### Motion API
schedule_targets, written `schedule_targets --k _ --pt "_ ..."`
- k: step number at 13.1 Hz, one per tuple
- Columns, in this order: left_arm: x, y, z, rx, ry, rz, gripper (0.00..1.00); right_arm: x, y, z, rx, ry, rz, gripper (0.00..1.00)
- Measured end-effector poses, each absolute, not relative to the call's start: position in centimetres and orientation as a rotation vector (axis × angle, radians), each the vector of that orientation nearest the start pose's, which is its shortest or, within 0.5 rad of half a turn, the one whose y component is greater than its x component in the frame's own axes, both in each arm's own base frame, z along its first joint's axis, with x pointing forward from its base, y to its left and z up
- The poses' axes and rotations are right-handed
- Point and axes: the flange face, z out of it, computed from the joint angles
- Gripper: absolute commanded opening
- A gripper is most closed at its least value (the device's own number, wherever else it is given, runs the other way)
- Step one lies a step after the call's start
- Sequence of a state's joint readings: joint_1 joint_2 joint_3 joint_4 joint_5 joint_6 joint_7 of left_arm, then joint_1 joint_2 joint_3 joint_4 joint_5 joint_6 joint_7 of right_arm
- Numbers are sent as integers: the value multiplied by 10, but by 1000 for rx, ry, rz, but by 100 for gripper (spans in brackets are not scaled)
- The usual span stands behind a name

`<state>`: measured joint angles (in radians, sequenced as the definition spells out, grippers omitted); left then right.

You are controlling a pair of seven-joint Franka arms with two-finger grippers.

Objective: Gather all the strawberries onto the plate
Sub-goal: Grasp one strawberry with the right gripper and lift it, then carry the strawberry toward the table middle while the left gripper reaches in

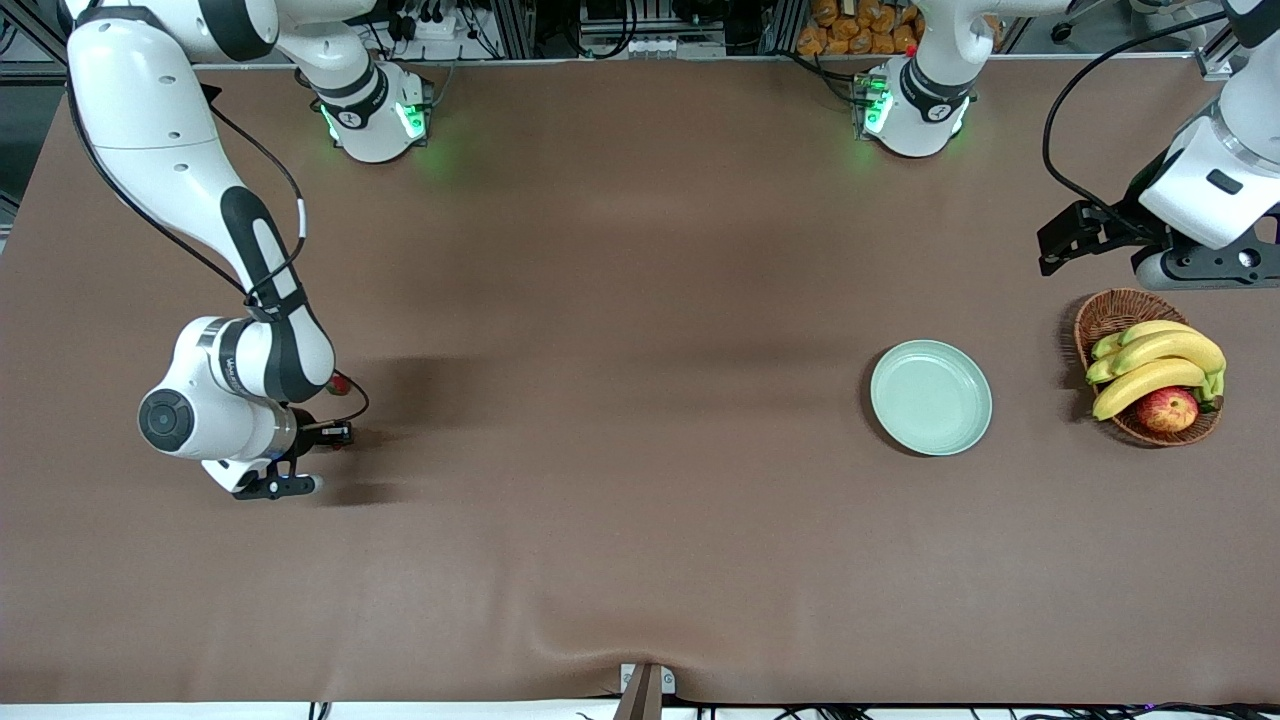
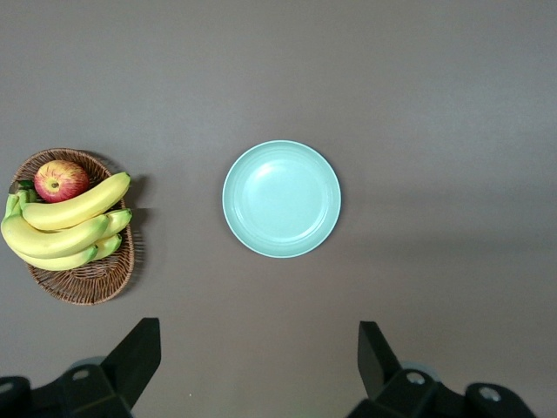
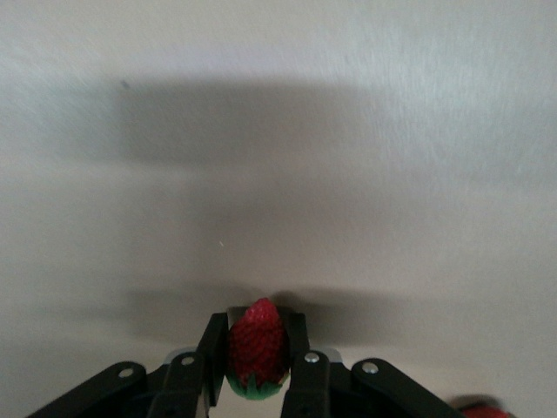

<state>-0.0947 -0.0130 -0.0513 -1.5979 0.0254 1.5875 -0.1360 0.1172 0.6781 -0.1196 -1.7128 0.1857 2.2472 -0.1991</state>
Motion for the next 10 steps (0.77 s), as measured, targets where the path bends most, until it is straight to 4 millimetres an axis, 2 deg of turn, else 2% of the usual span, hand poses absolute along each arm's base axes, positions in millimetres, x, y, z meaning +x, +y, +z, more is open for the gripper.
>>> schedule_targets --k 1,2,4,5,7,8,9,10 --pt "546 -77 620 -3116 14 -10 100 667 25 202 -3057 -174 146 0" --pt "546 -76 620 -3116 12 -9 100 676 50 221 -3046 -197 89 0" --pt "546 -76 620 -3116 10 -5 100 682 127 256 -2985 -119 22 0" --pt "546 -75 620 -3115 8 4 100 675 171 264 -2946 -55 30 0" --pt "544 -71 618 -3112 -1 30 100 647 263 260 -2871 62 89 0" --pt "544 -69 616 -3111 -9 43 100 633 301 256 -2834 110 94 0" --pt "543 -67 613 -3110 -14 56 100 622 328 251 -2797 143 97 0" --pt "543 -66 608 -3108 -15 72 100 613 345 243 -2765 168 120 0"
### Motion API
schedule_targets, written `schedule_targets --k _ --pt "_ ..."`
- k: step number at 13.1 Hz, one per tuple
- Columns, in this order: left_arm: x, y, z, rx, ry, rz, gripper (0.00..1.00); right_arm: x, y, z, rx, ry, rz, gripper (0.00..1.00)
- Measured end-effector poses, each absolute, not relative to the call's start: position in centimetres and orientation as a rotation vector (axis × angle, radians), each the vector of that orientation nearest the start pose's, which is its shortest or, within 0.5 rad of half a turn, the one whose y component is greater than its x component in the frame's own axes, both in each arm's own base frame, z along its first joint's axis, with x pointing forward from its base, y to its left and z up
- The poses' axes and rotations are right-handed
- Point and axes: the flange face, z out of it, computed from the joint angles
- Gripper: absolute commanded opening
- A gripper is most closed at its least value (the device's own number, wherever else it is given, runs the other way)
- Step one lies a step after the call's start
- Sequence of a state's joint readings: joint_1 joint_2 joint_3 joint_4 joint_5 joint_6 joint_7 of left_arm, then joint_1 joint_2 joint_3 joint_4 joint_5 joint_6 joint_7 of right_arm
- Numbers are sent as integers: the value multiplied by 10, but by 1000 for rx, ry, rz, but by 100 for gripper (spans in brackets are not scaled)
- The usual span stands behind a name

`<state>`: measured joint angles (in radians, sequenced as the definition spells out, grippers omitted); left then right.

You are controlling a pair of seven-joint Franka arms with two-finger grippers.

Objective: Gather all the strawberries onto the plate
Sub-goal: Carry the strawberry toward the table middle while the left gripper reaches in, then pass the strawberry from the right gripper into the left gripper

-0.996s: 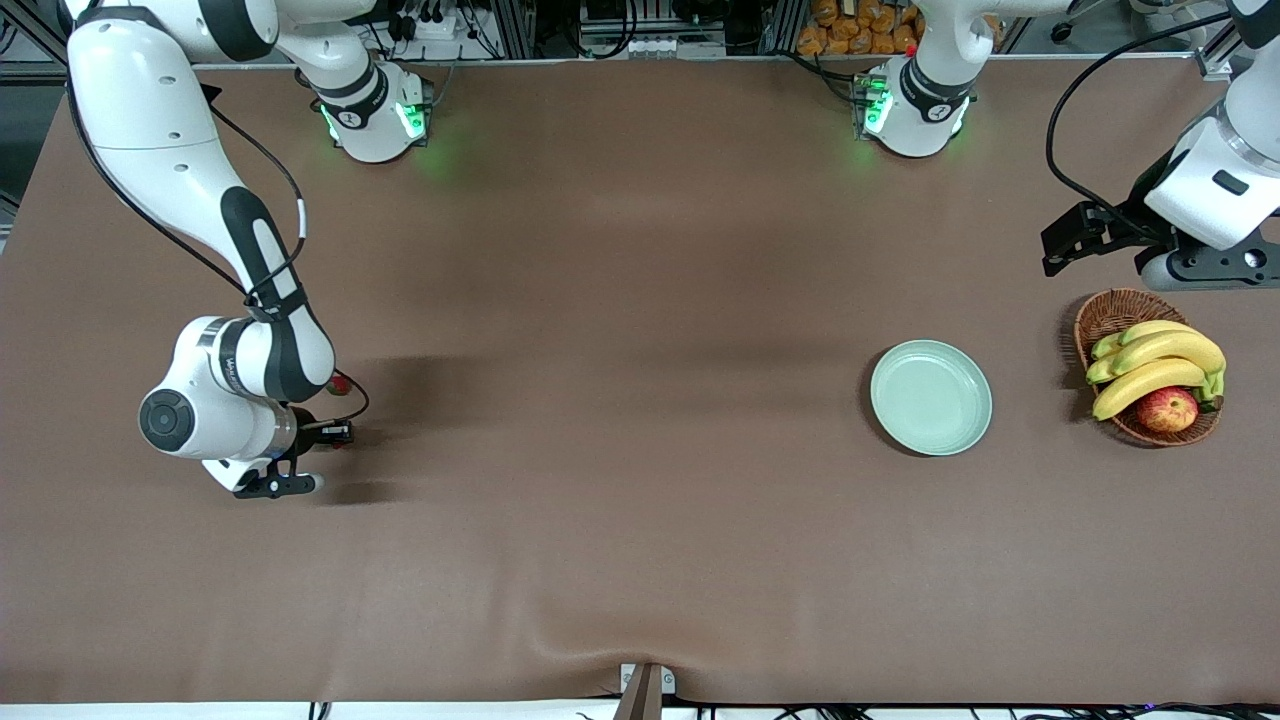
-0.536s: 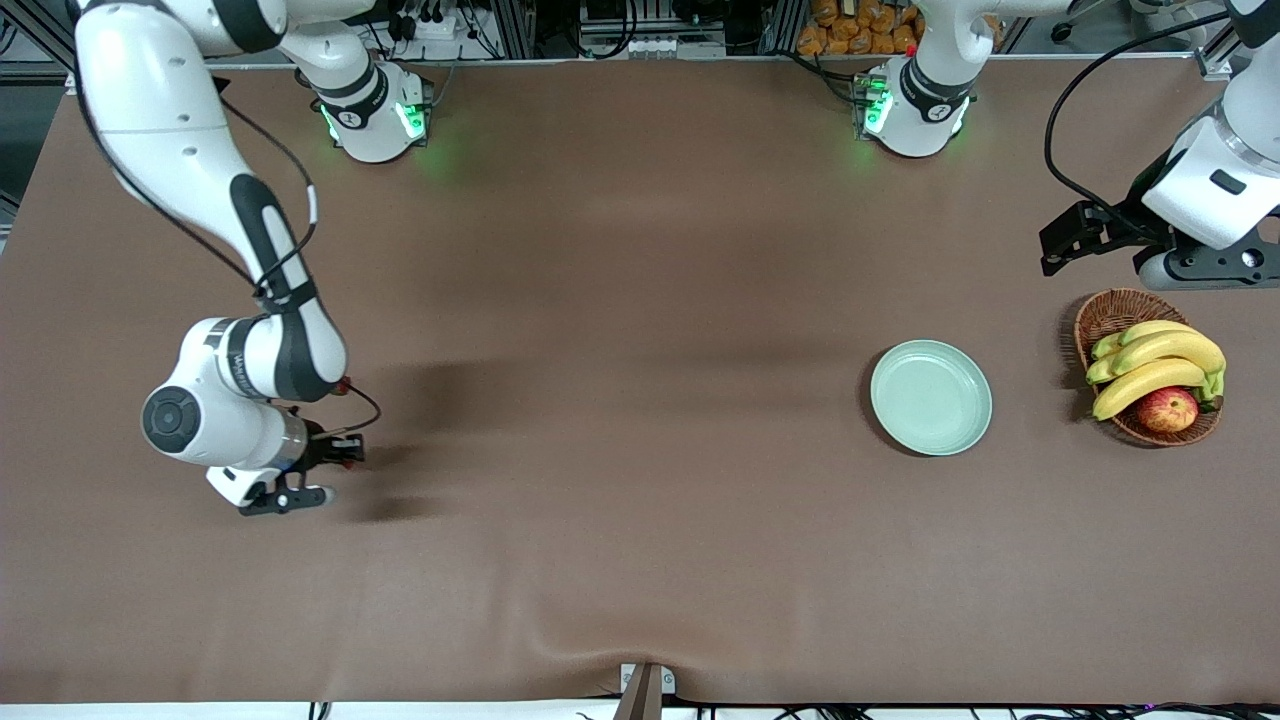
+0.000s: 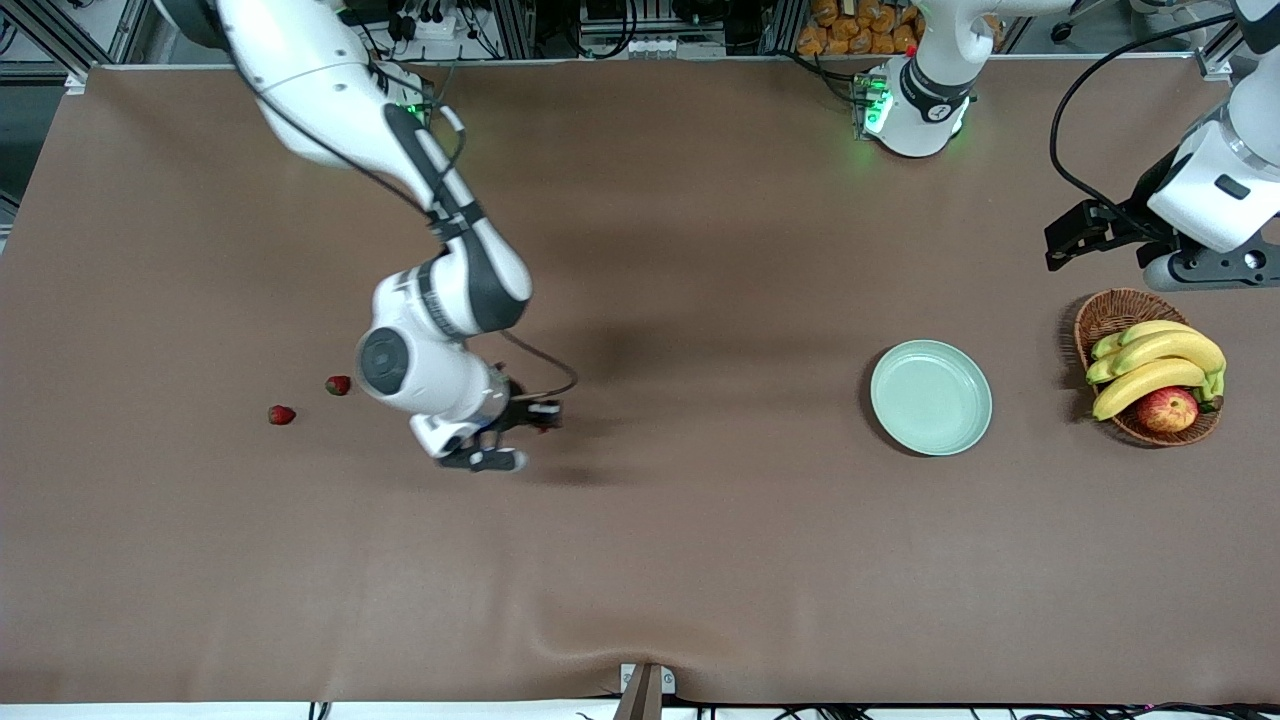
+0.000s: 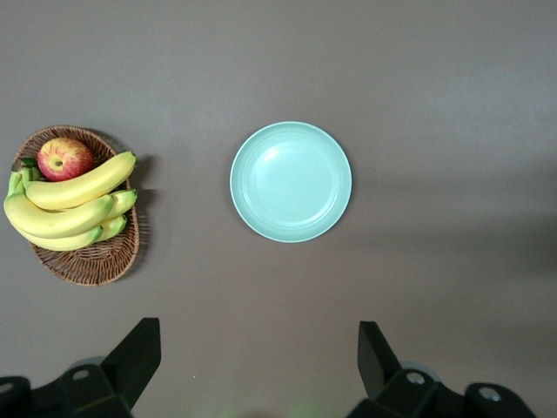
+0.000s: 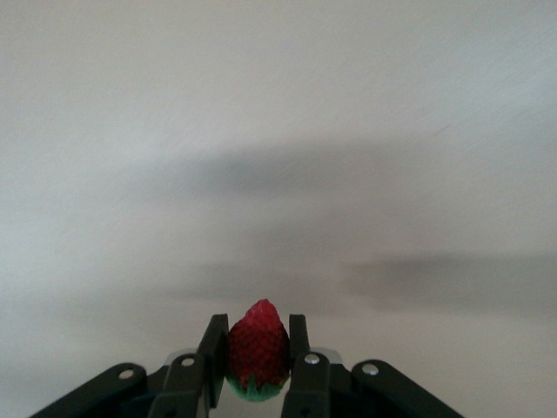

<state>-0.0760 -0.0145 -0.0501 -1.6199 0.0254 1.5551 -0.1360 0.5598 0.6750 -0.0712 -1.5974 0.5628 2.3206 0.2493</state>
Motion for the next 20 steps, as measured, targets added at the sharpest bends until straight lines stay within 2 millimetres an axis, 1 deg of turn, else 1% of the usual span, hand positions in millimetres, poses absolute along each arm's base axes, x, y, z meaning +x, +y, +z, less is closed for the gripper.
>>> schedule_targets --k 2,4,5,6,7,8,9,10,11,13,14,15,16,17,18,19,20 --pt "543 -67 594 -3105 -12 105 100 601 362 224 -2726 198 176 0" --pt "543 -67 575 -3101 -10 138 100 592 378 203 -2709 210 166 0" --pt "543 -68 564 -3099 -7 149 100 585 393 193 -2688 221 147 0" --pt "543 -70 554 -3098 -2 155 100 577 408 184 -2664 241 131 4" --pt "544 -72 547 -3098 5 157 100 570 420 177 -2641 264 126 31" --pt "544 -77 543 -3098 19 155 100 566 428 173 -2622 285 132 73" --pt "545 -85 541 -3099 42 143 100 565 431 171 -2608 302 138 85" --pt "546 -97 539 -3101 72 130 100 566 431 171 -2601 314 140 100" --pt "547 -114 535 -3111 87 121 100 568 430 172 -2596 324 138 100" --pt "553 -159 523 -3143 33 107 100 574 425 175 -2589 340 127 100" --pt "559 -185 516 -3153 -9 96 100 579 421 177 -2585 350 118 100" --pt "567 -215 505 -3158 -55 85 100 586 414 181 -2579 363 107 100" --pt "573 -248 489 -3163 -100 72 100 594 405 185 -2572 380 97 100" --pt "578 -283 469 -3174 -137 50 100 604 392 191 -2564 399 100 100" --pt "581 -317 443 -3189 -156 22 100 616 373 200 -2555 421 113 100" --pt "581 -349 415 -3206 -161 -6 100 630 347 211 -2553 439 131 100" --pt "579 -378 388 -3224 -174 -34 100 645 314 222 -2572 443 149 100"
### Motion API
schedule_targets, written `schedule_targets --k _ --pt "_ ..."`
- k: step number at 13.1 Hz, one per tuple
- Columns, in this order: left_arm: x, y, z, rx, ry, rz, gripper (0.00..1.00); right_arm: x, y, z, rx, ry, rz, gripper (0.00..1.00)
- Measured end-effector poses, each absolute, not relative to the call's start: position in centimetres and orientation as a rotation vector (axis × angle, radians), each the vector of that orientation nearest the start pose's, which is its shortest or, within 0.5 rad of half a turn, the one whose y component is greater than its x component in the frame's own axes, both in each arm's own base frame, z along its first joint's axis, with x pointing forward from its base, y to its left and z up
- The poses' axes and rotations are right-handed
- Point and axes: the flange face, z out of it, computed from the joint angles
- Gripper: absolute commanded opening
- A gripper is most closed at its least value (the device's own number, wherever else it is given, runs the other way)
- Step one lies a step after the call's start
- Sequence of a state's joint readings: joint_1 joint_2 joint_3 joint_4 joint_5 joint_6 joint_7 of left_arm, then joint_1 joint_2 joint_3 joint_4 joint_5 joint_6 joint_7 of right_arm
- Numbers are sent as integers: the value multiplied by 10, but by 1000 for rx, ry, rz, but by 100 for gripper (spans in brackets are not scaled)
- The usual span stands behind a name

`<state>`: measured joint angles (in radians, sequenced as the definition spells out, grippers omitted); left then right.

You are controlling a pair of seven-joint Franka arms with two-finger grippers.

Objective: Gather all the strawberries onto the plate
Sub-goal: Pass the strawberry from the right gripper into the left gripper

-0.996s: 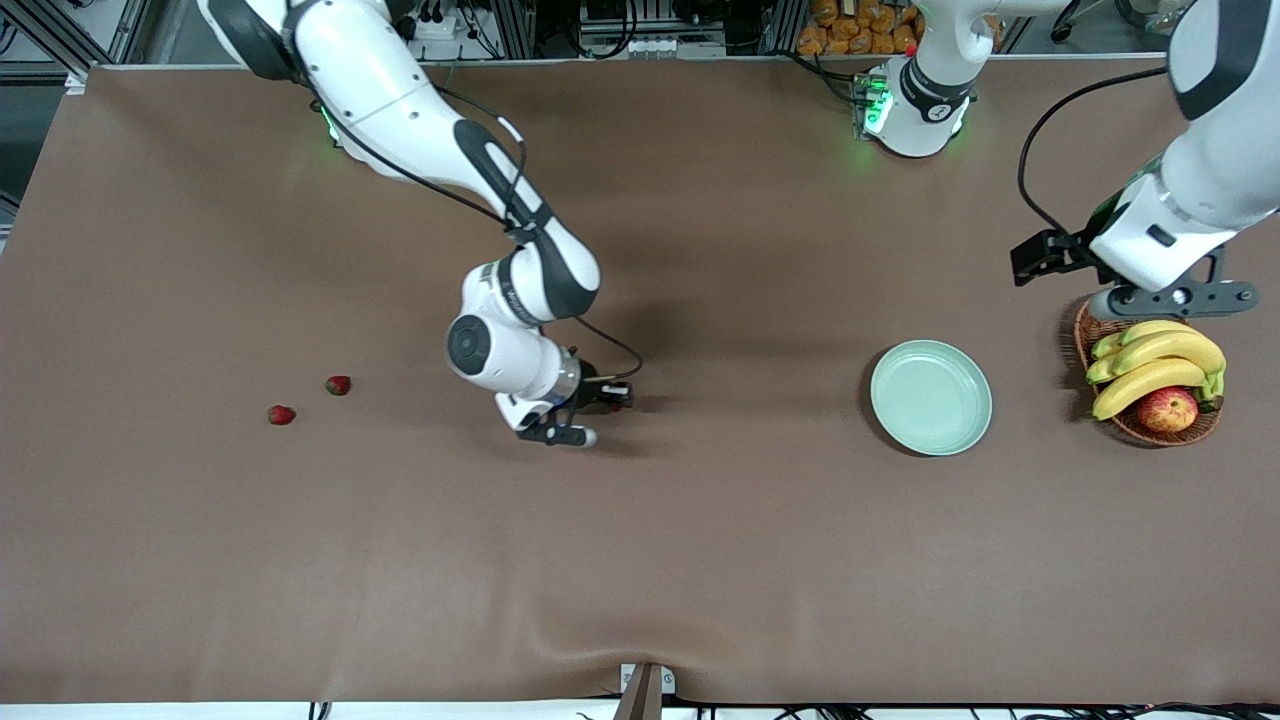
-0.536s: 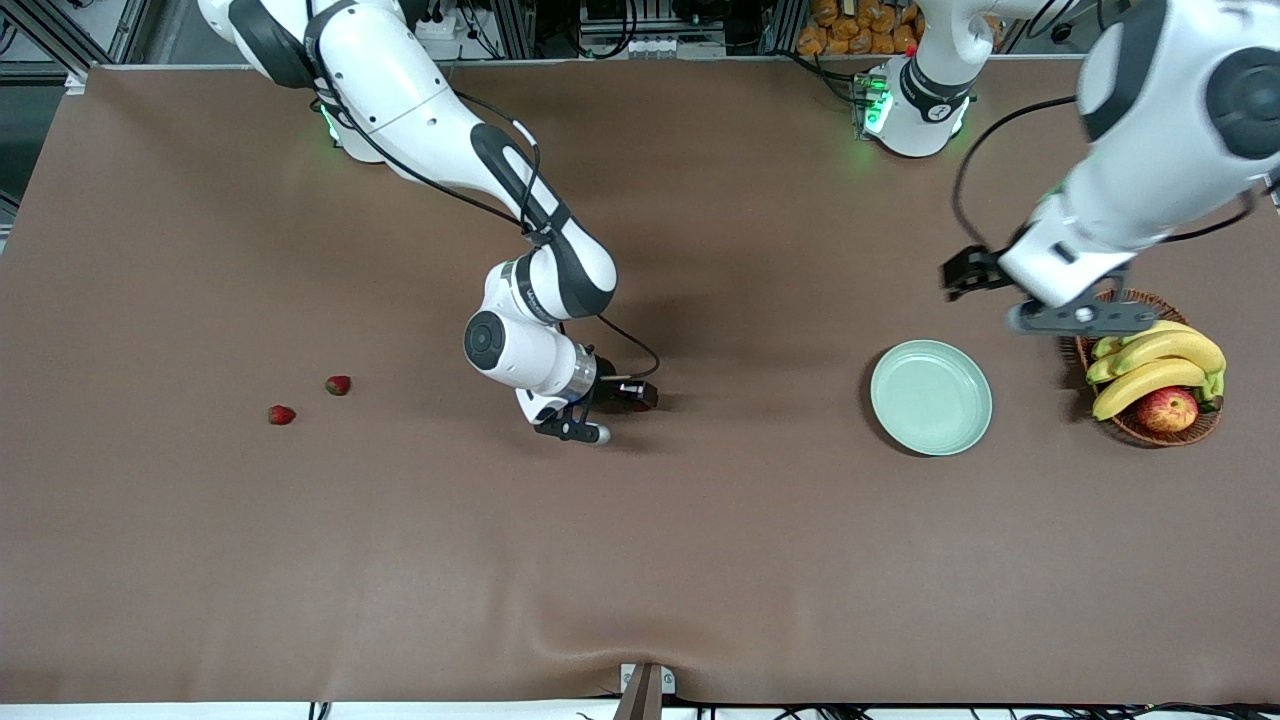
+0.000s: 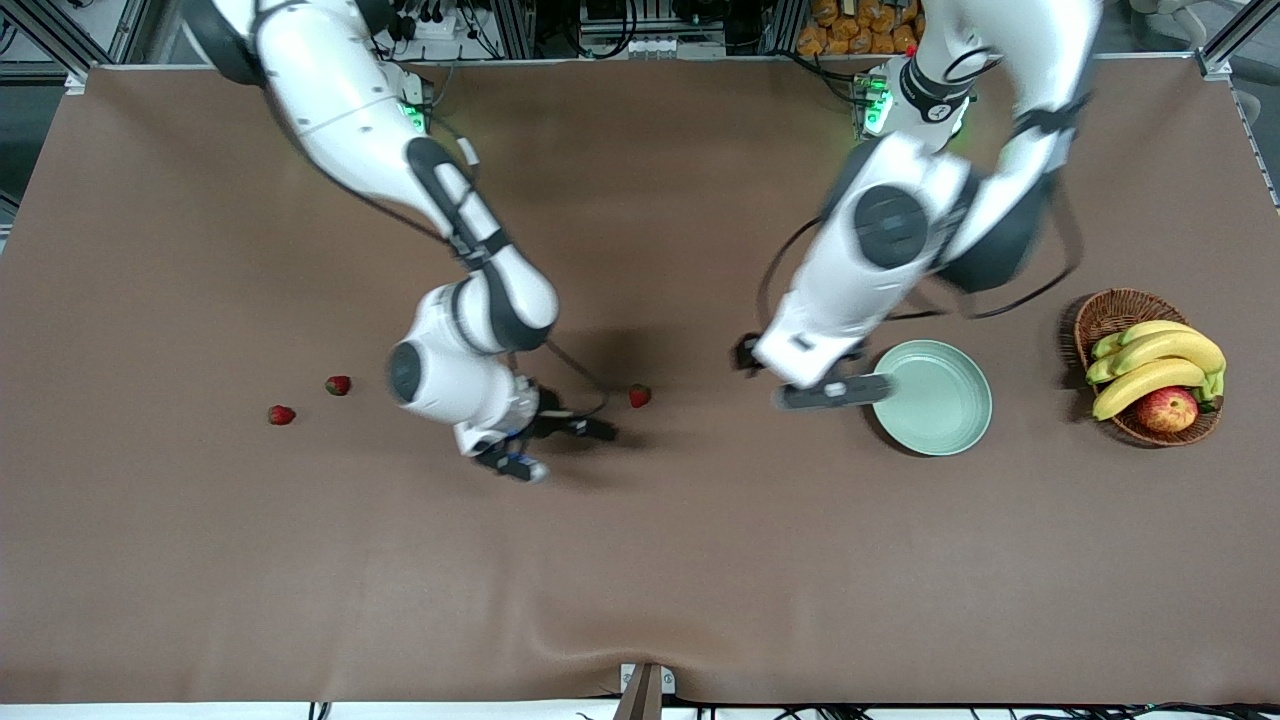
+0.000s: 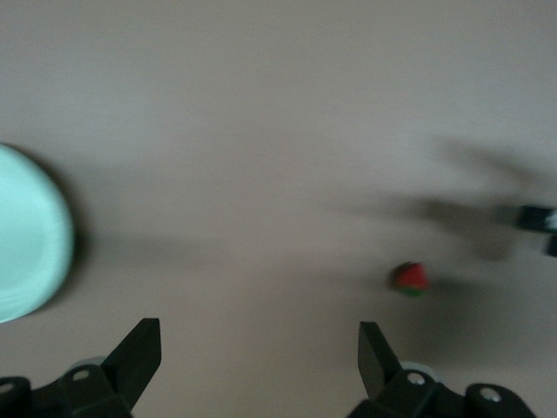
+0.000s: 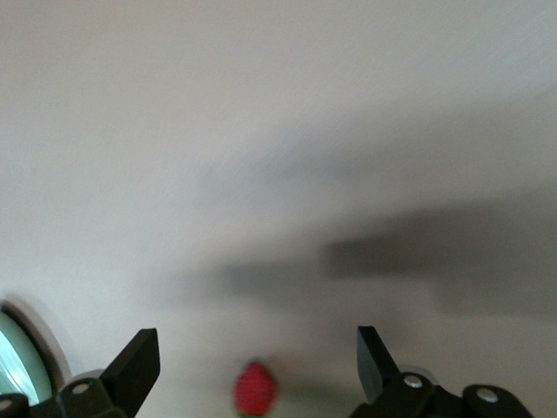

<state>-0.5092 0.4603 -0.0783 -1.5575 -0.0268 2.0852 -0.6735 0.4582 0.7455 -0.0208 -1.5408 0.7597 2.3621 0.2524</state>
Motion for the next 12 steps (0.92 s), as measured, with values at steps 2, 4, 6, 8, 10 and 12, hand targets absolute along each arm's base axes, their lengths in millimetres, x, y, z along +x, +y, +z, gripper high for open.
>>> schedule_targets --k 2,4,6,8,10,12 --pt "570 -432 338 -3256 -258 -73 100 670 236 244 -2658 424 175 100" --pt "560 -473 297 -3284 -296 -100 100 679 169 263 -2794 372 210 100" --pt "556 -492 264 -3308 -293 -128 100 678 121 271 -2948 310 270 100" --pt "556 -495 233 -3310 -295 -127 96 671 83 262 -3064 257 371 100" --pt "551 -498 211 -3306 -286 -113 92 663 55 245 -3123 148 437 100" --pt "545 -505 200 -3307 -267 -107 87 655 29 229 -3120 73 493 100"
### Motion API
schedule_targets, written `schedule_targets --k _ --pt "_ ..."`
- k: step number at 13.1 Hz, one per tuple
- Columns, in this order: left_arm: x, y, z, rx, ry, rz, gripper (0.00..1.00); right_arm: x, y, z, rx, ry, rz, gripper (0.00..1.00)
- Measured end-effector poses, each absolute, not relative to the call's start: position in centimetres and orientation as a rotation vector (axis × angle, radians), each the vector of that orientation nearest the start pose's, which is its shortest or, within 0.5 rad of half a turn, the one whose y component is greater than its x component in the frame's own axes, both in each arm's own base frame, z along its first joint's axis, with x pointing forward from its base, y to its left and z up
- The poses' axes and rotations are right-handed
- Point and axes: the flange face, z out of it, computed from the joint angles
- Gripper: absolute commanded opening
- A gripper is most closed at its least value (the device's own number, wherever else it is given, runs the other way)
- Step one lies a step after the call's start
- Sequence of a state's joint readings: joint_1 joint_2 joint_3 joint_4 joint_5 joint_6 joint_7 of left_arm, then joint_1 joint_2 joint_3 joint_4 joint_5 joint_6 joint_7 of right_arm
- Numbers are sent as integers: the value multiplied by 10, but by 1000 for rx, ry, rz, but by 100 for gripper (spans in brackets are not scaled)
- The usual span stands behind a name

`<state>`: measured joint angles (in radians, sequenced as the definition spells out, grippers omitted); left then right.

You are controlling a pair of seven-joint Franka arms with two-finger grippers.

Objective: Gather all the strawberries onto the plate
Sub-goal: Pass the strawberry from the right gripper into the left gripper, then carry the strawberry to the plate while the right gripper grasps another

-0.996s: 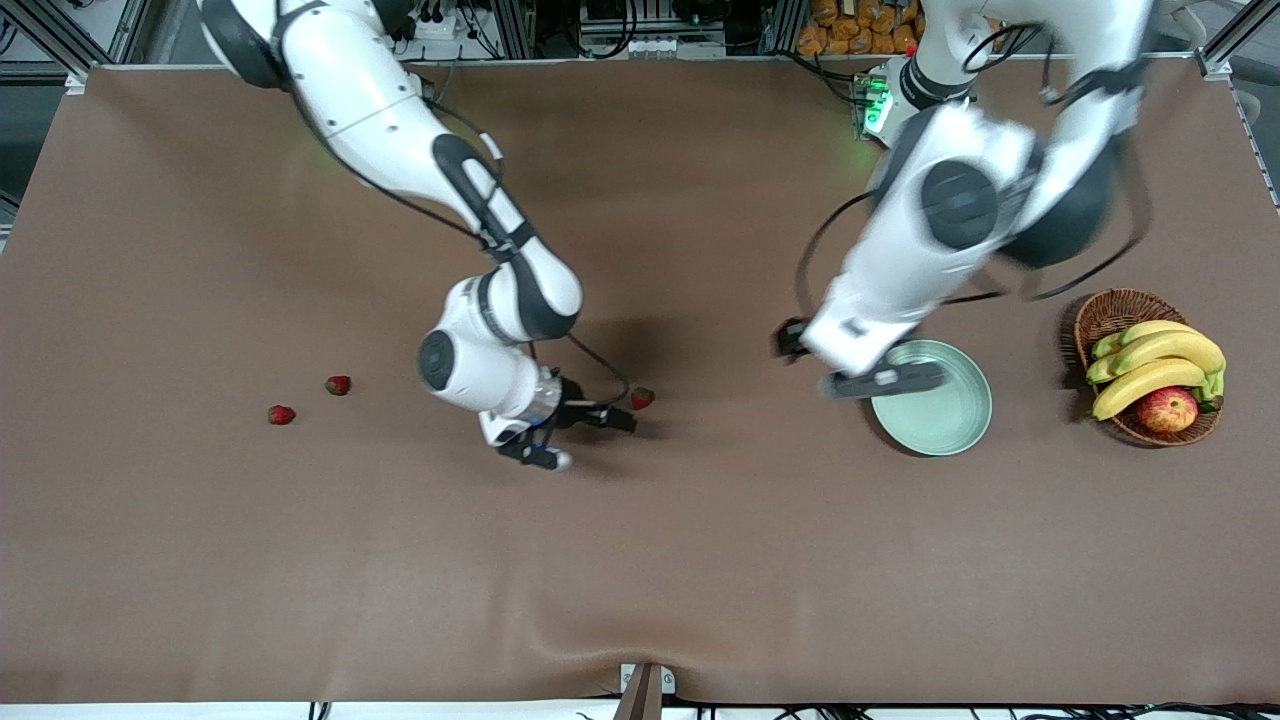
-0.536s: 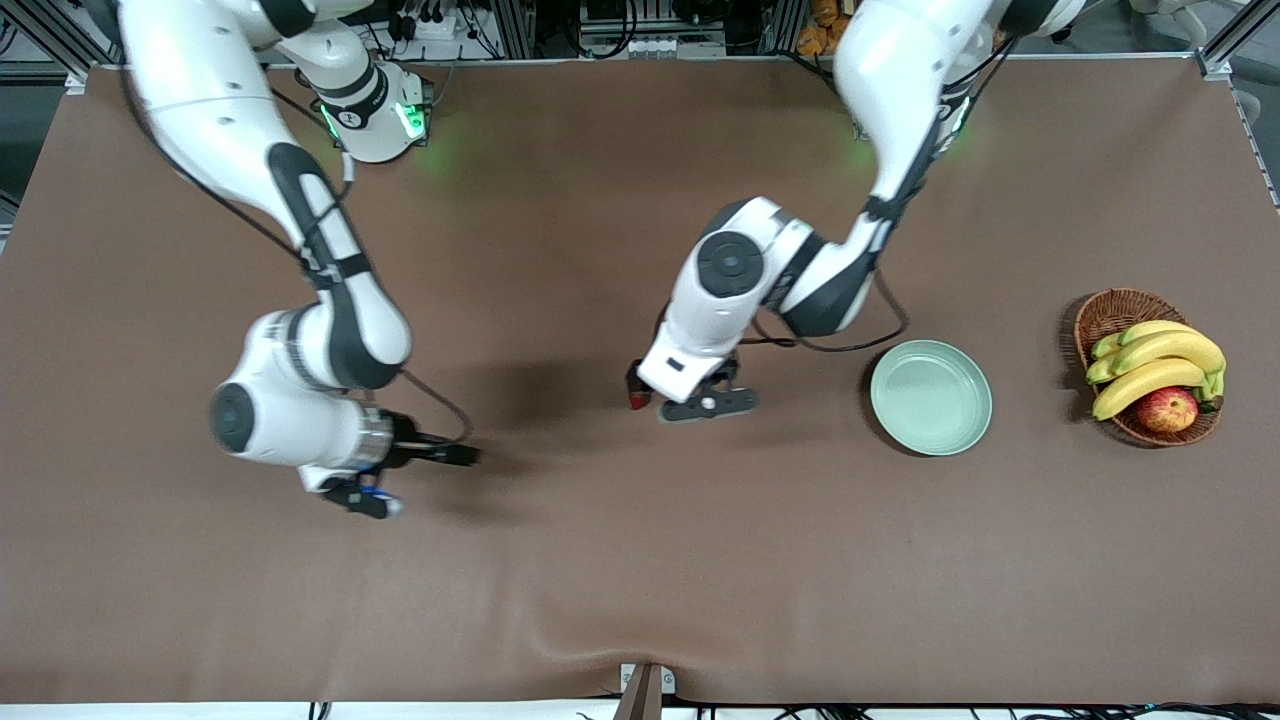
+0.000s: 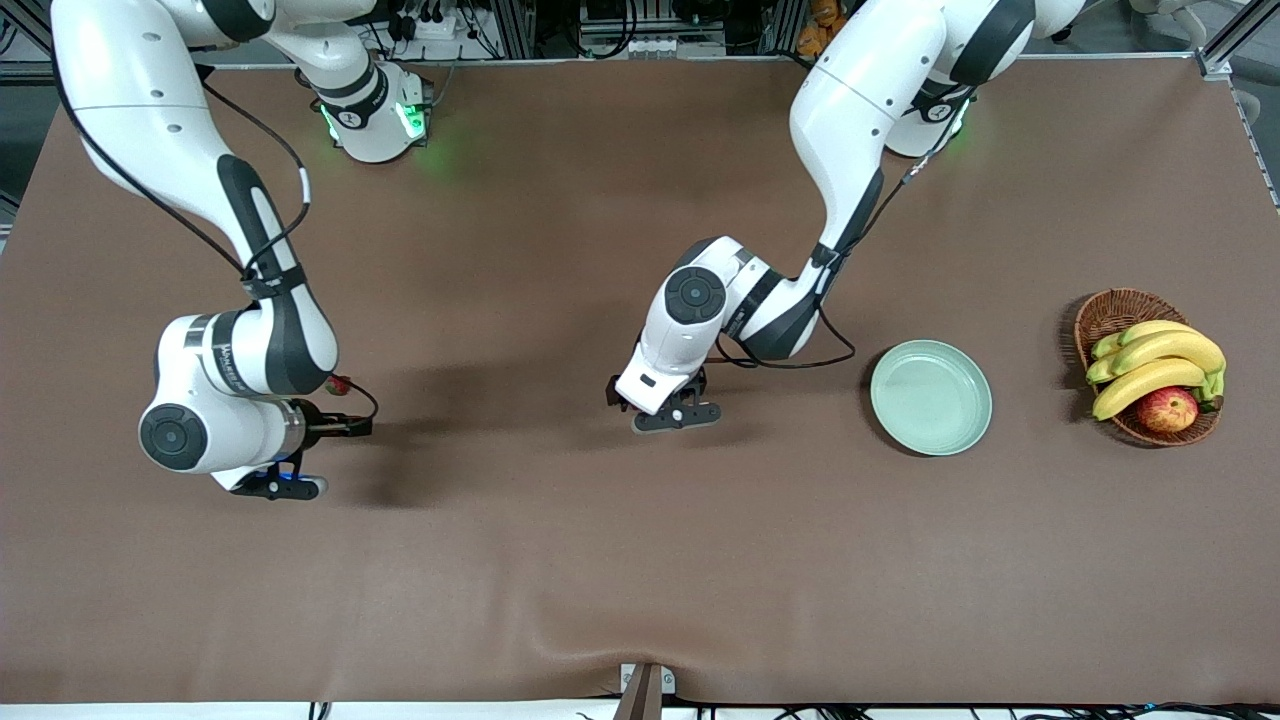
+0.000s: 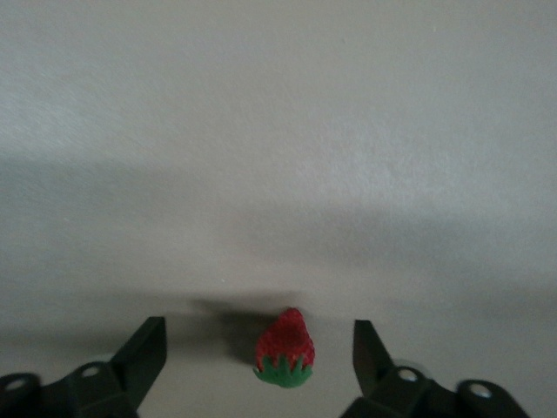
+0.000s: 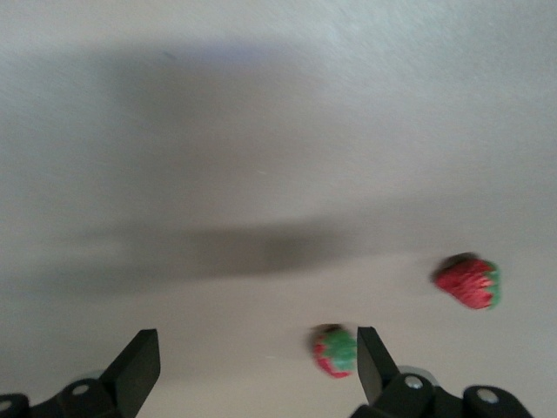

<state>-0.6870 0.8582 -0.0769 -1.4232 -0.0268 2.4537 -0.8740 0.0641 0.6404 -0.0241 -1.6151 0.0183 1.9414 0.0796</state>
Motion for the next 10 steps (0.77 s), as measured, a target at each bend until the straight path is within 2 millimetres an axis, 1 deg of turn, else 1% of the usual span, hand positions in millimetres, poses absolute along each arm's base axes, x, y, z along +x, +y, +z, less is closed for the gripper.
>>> schedule_targets --k 1,2,4,5,6,7,8,10 --pt "541 -510 196 -3307 -254 -104 84 650 16 222 -3110 64 519 100" --pt "537 -513 191 -3307 -244 -99 75 646 6 215 -3102 67 544 100" --pt "532 -516 183 -3303 -233 -91 51 636 -2 200 -3089 72 598 100" --pt "531 -516 180 -3302 -231 -88 35 631 -3 193 -3084 75 624 100" --pt "531 -516 178 -3301 -229 -86 10 625 -4 185 -3079 75 651 100" --pt "531 -516 178 -3301 -227 -86 0 621 -4 179 -3075 76 673 100" --pt "532 -516 178 -3302 -225 -89 0 617 -4 174 -3071 76 692 97" --pt "536 -517 185 -3310 -230 -105 0 611 -4 169 -3063 76 729 74"
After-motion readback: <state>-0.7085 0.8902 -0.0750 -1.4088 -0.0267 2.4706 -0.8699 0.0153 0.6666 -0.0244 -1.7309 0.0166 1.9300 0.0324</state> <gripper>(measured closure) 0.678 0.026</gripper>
